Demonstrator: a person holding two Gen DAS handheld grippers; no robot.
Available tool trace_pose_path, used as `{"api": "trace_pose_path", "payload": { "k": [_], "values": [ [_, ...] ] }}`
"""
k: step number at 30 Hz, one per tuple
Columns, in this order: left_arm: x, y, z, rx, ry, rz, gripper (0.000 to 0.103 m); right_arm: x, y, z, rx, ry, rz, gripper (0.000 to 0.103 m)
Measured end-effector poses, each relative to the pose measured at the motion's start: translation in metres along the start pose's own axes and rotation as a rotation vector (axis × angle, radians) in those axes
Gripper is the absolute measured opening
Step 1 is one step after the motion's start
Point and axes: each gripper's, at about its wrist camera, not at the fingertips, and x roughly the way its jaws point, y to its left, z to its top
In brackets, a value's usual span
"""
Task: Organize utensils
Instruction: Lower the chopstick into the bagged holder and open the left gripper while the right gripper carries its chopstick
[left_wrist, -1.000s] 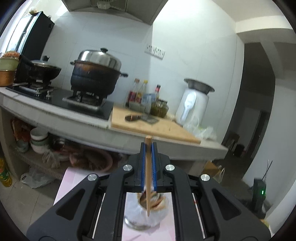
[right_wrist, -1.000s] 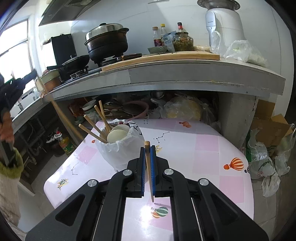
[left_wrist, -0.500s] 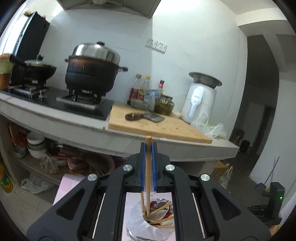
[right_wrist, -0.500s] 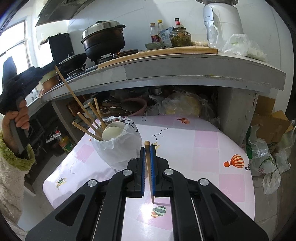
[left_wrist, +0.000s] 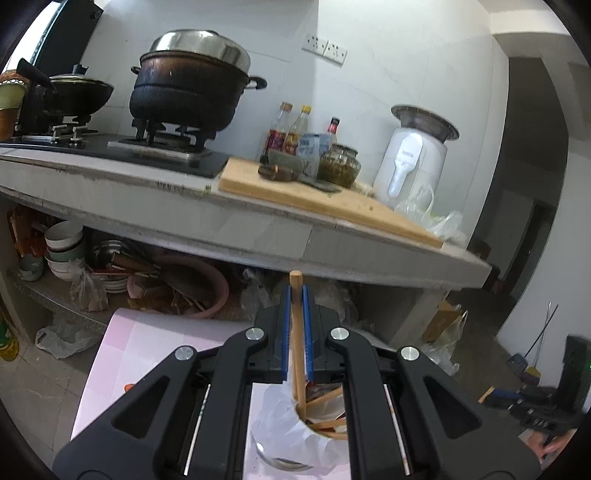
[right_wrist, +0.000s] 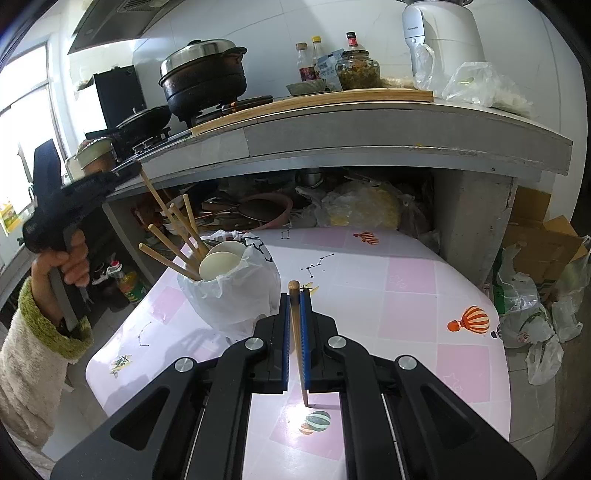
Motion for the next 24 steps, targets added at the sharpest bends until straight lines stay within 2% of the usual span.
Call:
{"api": "trace_pose_path", "payload": {
  "k": [11,24],
  "values": [
    [0.025,0.000,-0.039,0.019,0.111,0.004,0.006,0.002,0.001,0.002,-0.002,0.002,0.001,0.005],
    [0.022,0.000,-0.051,0.034,0.131,0.020,0.007,-0.009,0.009,0.009,-0.007,-0.026,0.004,0.005]
  ]
}}
